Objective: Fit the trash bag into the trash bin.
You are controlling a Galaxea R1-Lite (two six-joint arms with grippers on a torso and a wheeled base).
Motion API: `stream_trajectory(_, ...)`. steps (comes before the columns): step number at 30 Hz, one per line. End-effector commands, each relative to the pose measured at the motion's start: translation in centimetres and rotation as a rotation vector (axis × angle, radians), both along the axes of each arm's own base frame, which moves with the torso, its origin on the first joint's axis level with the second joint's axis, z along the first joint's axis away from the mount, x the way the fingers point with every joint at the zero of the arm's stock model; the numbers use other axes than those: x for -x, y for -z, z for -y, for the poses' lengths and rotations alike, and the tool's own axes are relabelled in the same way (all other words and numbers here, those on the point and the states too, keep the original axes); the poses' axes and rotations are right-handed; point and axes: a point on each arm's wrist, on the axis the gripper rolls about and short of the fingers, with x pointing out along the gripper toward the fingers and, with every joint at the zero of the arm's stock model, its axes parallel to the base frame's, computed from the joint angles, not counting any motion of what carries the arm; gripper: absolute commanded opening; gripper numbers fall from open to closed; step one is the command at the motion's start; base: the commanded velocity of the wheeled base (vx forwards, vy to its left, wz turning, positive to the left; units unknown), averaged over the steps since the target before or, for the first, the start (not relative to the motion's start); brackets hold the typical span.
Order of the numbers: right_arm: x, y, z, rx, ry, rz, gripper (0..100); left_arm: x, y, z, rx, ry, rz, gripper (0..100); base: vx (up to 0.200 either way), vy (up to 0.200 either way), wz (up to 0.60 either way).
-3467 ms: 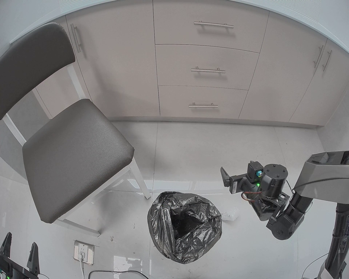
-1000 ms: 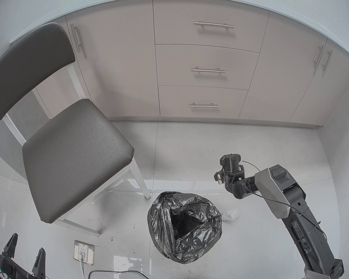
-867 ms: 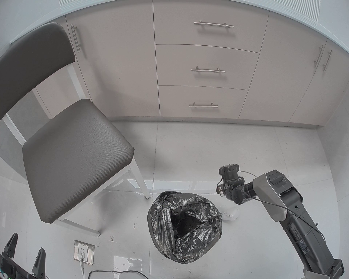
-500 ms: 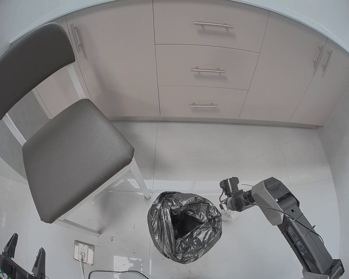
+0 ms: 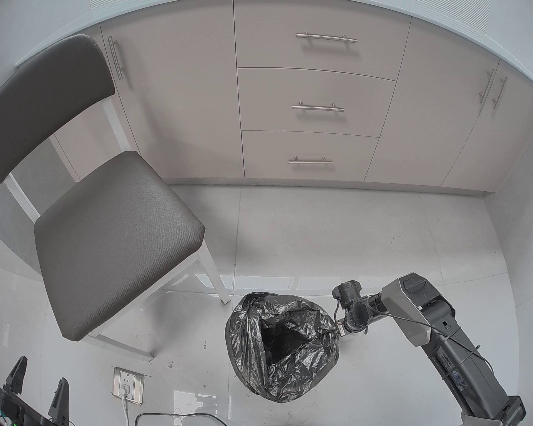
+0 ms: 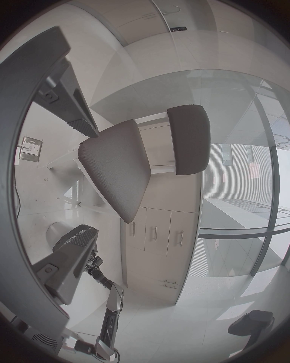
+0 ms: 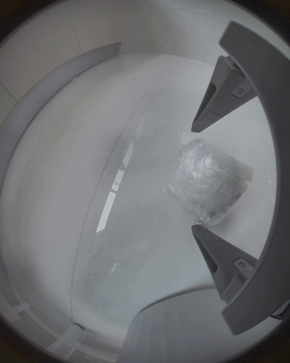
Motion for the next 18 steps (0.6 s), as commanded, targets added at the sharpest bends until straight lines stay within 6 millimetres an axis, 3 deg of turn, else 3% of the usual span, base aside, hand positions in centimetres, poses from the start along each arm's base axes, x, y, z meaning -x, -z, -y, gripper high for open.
stream_trajectory(1, 0.1, 0.09, -0.17, -0.005, -0.003, -0.005, 100, 0.02, 0.4, 0.0, 0.001, -0.002, 0.003, 100, 0.0, 0.0, 0.0)
stream_trajectory(18, 1.06, 0.49, -0.68, -0.076, 0.055, -0.074, 100, 0.02, 0.4, 0.0, 0.001, -0.002, 0.003, 100, 0.0, 0.0, 0.0)
